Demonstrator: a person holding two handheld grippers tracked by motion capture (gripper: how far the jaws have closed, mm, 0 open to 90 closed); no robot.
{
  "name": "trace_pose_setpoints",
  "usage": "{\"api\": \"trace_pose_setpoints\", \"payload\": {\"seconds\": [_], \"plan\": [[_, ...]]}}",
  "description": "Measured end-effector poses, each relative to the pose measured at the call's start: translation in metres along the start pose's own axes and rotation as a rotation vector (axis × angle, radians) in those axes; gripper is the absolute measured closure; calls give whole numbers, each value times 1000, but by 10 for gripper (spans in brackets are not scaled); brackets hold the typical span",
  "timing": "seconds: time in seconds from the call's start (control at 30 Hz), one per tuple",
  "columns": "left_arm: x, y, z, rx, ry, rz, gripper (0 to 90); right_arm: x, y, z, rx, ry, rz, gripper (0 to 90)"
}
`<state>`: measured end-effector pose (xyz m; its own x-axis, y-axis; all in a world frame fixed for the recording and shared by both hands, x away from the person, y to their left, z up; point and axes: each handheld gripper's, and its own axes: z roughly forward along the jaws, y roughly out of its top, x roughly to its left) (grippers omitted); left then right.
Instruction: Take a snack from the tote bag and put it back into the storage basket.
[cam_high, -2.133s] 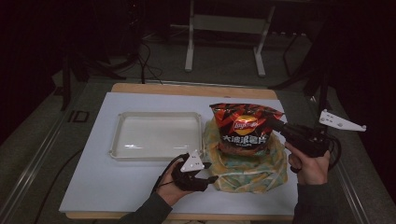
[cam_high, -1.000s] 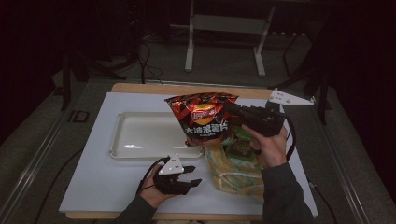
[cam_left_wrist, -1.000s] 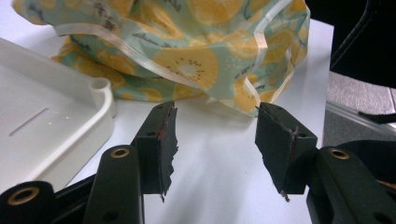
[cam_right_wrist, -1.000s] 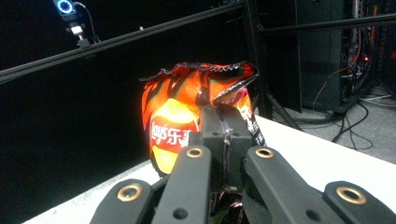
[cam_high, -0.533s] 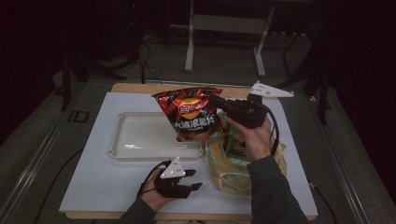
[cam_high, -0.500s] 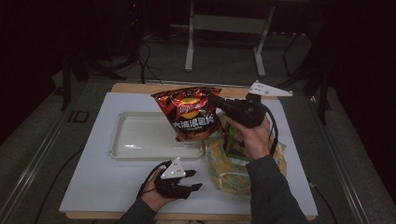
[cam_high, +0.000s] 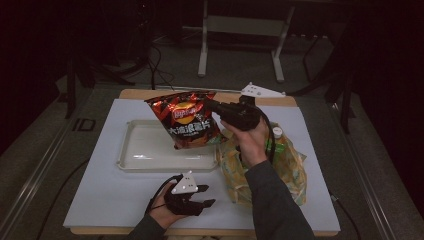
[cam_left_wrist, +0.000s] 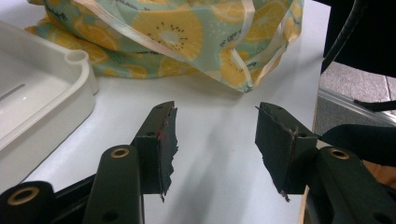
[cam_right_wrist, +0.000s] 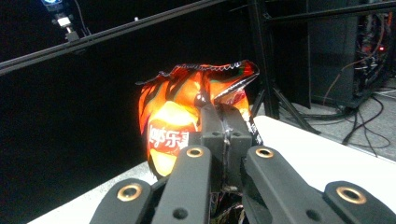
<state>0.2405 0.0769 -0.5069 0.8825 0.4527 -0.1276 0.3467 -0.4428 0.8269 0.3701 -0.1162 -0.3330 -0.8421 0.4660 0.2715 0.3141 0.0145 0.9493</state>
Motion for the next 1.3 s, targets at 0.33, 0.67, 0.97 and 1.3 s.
{"api": "trace_pose_setpoints", "payload": {"seconds": [0.33, 0.67, 0.97, 1.3], "plan": [[-1, 0, 2, 9, -14, -3, 476, -15, -15, 36, 1, -7, 52, 900], [-3, -2, -3, 1, -13, -10, 475, -29, -25, 56, 38, -71, 76, 900], [-4, -4, -2, 6, -12, -11, 474, -45, -29, 67, 52, -112, 120, 900], [-4, -4, -5, -7, -5, -19, 474, -57, -34, 83, 53, -156, 149, 900]]}}
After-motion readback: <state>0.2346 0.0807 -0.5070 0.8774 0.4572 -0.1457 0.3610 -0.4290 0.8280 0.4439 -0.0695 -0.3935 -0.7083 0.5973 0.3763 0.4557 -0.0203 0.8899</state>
